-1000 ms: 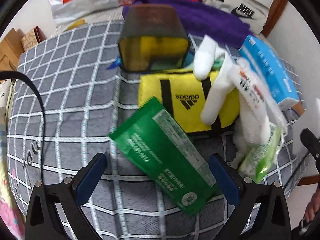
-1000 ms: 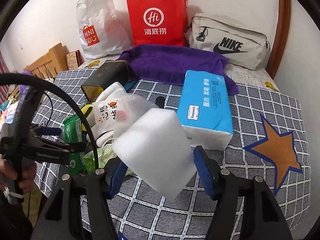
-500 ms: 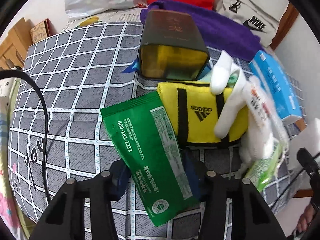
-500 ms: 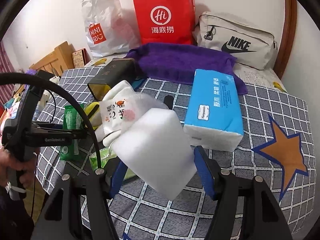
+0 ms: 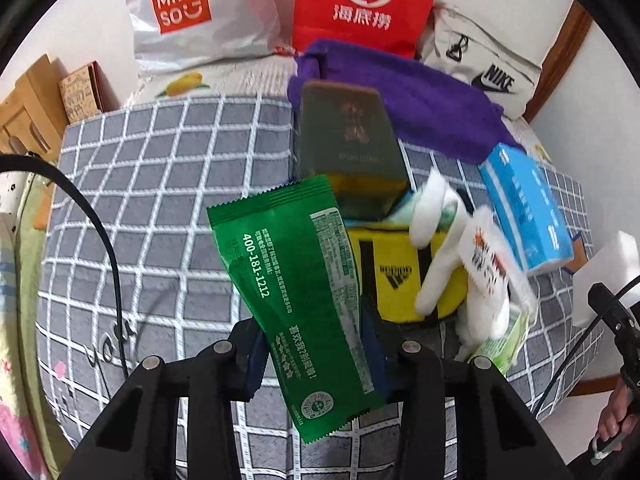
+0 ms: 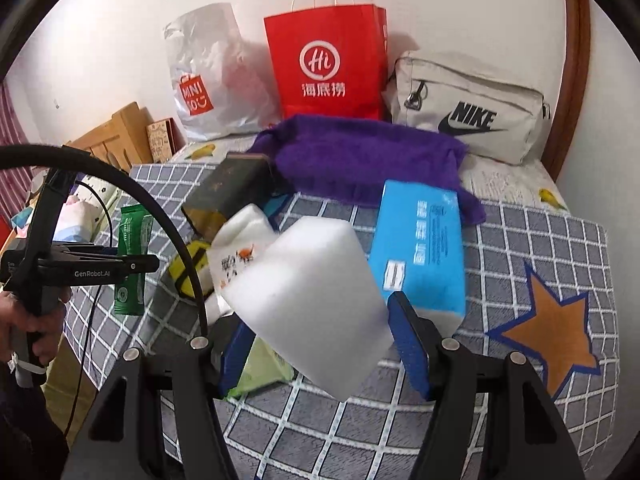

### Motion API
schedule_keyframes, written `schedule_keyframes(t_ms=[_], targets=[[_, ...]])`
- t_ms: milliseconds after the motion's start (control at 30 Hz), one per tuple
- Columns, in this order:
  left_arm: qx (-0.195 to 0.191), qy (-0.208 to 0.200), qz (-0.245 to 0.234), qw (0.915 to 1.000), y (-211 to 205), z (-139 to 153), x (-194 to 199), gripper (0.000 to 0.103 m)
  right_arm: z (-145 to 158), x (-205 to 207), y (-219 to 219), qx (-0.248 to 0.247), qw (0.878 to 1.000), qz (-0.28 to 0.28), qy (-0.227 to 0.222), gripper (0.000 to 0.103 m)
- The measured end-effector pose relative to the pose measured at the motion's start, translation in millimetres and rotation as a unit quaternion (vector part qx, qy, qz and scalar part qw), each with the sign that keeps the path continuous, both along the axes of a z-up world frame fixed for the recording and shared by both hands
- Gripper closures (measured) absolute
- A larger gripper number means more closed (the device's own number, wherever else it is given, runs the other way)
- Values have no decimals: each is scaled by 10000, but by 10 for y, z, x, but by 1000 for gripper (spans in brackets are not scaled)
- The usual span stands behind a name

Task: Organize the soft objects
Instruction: 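Place the sponge on the purple towel with the right tool while the left tool carries the packet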

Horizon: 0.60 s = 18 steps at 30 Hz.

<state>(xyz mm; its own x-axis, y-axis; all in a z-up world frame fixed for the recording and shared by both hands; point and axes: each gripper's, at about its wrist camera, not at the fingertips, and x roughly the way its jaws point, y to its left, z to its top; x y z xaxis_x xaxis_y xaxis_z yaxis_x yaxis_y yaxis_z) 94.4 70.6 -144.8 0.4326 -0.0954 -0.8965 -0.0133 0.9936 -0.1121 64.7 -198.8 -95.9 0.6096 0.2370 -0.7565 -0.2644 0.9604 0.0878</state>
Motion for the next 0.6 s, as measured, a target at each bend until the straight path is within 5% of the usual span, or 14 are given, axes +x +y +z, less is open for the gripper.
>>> schedule_keyframes(t_ms=[600], targets=[[171, -583, -187, 9980, 112, 565, 935, 64, 278, 1097, -417, 0, 9986, -517, -50, 39]])
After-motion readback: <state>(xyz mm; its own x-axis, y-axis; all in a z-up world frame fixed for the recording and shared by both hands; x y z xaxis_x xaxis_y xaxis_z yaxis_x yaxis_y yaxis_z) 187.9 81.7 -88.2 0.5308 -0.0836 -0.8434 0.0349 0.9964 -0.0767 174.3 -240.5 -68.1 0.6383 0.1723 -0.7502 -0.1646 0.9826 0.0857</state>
